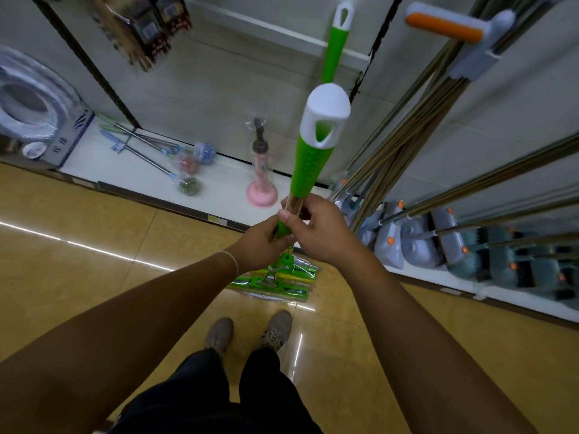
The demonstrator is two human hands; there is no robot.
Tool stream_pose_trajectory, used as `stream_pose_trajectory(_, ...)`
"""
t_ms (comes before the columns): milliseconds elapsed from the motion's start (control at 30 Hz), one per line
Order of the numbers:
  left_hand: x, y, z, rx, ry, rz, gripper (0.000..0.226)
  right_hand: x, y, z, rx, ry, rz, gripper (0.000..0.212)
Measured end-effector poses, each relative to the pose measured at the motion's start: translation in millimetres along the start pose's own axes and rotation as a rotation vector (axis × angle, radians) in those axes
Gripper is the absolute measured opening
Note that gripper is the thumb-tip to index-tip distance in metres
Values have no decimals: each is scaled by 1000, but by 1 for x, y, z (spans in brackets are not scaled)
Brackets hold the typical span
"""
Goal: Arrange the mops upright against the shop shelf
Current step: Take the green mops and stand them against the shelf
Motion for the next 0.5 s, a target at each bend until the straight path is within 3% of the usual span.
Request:
stream_pose_trajectory(167, 25, 1, 6, -134, -38, -75, 18, 23, -28, -11, 121, -7, 28, 26)
stream_pose_trajectory(500, 85, 45, 25, -128, -167, -250, 23, 67, -105, 20, 185, 132, -17, 19)
Point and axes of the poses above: each hand's wrist, its own x-axis away from the middle knuckle, its own z-axis out of the back of the hand, y = z × x, the point moved 7 cm from there along -x, towards the middle knuckle, and after that the axes turned 12 degrees about z, right-handed, at the moved point
